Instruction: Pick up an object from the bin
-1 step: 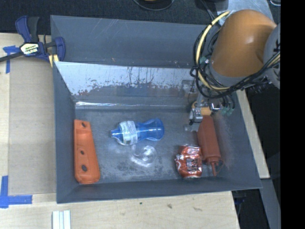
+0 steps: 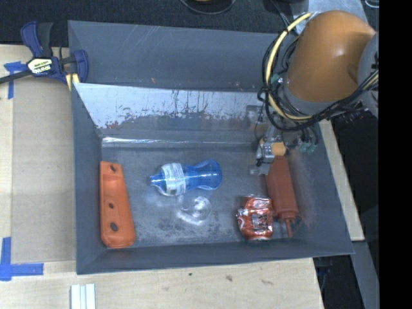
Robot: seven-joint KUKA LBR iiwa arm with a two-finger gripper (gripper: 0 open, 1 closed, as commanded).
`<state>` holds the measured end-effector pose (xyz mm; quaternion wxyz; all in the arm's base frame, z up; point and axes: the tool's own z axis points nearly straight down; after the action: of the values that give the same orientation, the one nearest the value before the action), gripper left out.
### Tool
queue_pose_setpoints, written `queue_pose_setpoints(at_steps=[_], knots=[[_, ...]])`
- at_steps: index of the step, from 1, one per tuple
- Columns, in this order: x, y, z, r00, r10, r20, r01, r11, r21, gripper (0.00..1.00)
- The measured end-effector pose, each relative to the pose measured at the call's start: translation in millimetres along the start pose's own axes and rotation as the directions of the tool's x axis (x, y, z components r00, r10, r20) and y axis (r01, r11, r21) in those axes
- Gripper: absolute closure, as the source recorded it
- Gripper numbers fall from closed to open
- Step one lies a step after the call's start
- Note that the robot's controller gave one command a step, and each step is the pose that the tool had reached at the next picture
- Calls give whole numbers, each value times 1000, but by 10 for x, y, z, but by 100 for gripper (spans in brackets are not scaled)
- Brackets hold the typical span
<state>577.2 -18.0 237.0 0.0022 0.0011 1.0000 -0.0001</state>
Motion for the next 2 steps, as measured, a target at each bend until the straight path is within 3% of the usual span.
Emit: queue_pose_setpoints(at_steps=[1, 2], knots=[[-120, 189, 579, 989, -145, -8, 145, 989, -1, 0], [-249, 273, 829, 991, 133, 0, -133, 991, 0, 0]])
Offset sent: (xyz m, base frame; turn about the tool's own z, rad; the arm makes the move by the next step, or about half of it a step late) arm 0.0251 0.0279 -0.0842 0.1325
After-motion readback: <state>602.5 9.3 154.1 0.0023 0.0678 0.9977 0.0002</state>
